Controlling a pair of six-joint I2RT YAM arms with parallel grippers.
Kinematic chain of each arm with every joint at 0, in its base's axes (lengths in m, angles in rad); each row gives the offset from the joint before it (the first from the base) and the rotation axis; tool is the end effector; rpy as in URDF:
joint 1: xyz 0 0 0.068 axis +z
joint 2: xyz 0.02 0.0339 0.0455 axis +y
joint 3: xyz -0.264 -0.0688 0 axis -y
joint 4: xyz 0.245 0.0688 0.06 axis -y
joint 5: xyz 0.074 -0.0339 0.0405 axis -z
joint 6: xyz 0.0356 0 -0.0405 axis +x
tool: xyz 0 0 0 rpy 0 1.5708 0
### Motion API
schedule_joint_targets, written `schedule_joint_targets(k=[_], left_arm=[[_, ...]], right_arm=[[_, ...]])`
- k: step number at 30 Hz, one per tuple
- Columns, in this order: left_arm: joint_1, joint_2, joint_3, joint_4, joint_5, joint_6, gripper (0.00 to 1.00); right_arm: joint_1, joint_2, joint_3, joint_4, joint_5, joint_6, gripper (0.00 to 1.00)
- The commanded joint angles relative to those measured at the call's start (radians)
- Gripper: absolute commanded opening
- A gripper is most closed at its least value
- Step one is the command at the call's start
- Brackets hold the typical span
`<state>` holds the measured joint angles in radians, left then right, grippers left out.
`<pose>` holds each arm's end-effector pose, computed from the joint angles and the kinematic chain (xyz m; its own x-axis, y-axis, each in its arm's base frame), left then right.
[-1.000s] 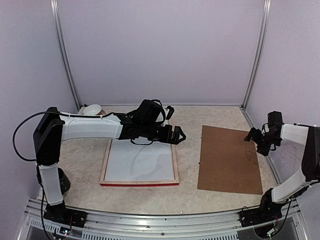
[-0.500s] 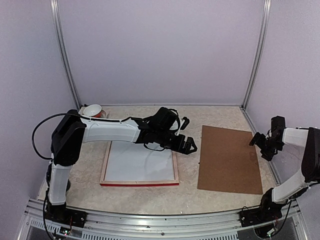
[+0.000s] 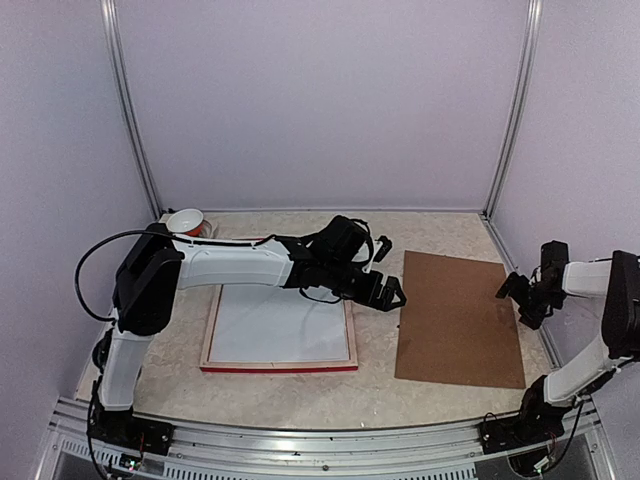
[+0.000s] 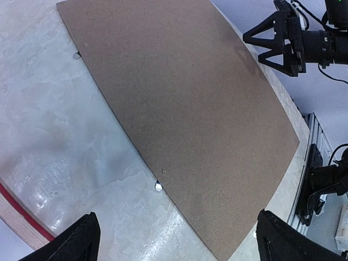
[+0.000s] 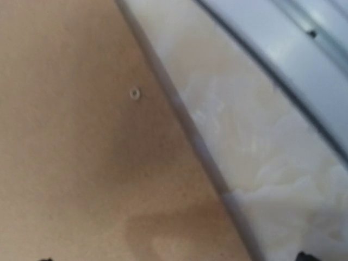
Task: Put the photo into the frame
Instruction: Pick up the backboard from the center of the board.
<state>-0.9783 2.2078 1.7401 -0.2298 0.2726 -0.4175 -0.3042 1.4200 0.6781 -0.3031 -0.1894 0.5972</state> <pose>0.2745 -0.4249 0.1993 -0.6985 0.3384 -0.6305 0.6902 0.5512 -0.4689 0.2464 -0.0703 0.1589 -0.5677 0.7571 -0.3235 0.6327 0.6526 0.4169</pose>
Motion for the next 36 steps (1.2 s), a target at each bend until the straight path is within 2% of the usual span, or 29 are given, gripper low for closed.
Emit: schedule_joint_targets(k=[1,16,26,36], left_arm=[[-0.007,0.035,0.026,-0.036,-0.018,0.000,0.99],[0.003,0.056,0.033,-0.054,-0.058,-0.032,0.99],[0.013,0.120,0.116,-0.112,-0.069,-0.062,0.99],[0.017,0.205,0.206,-0.152,-0.020,-0.074,0.99]], right_arm=[[-0.014,0.037,-0.021,0.054,-0.062,0.005,0.96],[-0.013,0.106,-0.064,0.199,-0.376,0.018,0.92],[-0.011,0.114,-0.062,0.196,-0.401,-0.013,0.92],[0.003,0.127,-0.055,0.203,-0.412,-0.020,0.92]])
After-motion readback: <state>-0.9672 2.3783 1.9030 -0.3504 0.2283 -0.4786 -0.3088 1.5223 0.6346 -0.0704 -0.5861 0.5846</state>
